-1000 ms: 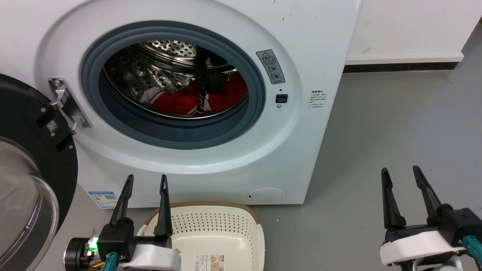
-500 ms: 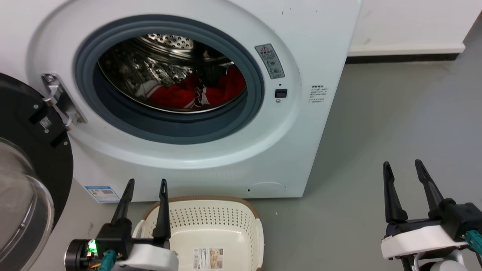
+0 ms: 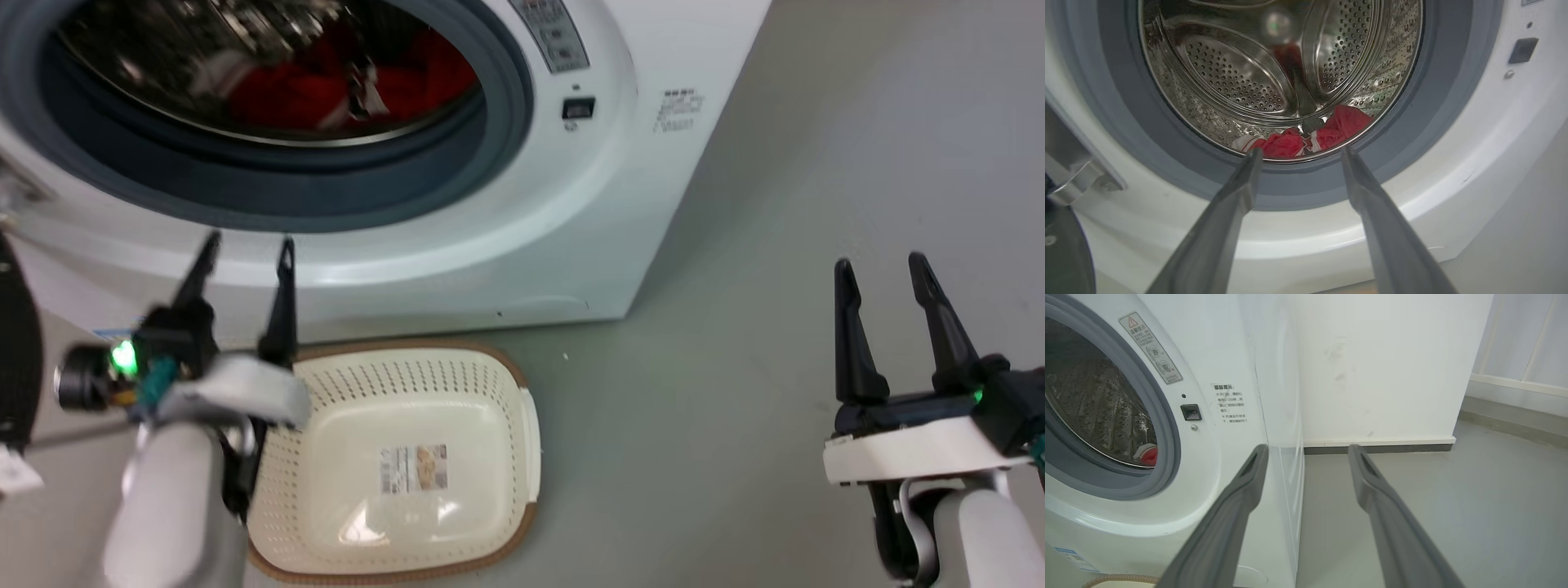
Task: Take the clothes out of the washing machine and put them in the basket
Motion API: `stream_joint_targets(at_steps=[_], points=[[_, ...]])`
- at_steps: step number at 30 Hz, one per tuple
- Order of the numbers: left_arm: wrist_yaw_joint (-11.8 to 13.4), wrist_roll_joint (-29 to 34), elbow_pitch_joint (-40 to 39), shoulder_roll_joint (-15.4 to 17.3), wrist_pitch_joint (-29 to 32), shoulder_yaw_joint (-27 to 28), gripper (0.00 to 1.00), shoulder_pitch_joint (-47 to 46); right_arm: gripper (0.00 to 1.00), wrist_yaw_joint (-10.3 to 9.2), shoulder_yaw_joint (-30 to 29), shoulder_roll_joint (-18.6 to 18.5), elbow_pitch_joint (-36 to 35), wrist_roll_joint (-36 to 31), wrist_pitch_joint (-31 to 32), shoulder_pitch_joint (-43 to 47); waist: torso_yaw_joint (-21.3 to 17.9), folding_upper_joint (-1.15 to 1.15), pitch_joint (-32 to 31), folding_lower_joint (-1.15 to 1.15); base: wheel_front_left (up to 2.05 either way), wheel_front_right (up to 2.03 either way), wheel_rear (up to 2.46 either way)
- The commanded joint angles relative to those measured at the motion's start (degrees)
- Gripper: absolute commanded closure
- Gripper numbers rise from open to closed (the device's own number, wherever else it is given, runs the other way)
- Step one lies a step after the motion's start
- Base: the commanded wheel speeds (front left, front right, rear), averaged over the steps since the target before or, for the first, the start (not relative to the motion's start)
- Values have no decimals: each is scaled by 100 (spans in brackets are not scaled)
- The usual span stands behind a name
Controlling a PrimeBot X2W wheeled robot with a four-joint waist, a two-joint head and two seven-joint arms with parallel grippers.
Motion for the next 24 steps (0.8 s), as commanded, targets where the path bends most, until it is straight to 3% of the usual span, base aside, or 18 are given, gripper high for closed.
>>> stream_joint_targets(at_steps=[1, 8, 19, 24], points=[[-51, -39, 219, 104, -16, -30, 0, -362, 0, -4, 12, 10, -41, 23, -12, -154, -291, 0, 539, 0, 0, 0, 0], [-153, -48, 1626, 856, 253, -368, 0, -2342, 0, -4, 199, 14, -191, 153, -11, -461, -645, 0, 1361, 0, 0, 0, 0], [-156, -353, 2967, 1691, 1668, -1488, 0, -5175, 0, -5, 585, 14, -381, 378, -12, -646, -1029, 0, 2354, 0, 0, 0, 0], [-154, -369, 3304, 2075, 2236, -2000, 0, -5966, 0, -4, 761, 15, -500, 515, -12, -770, -1245, 0, 2662, 0, 0, 0, 0]])
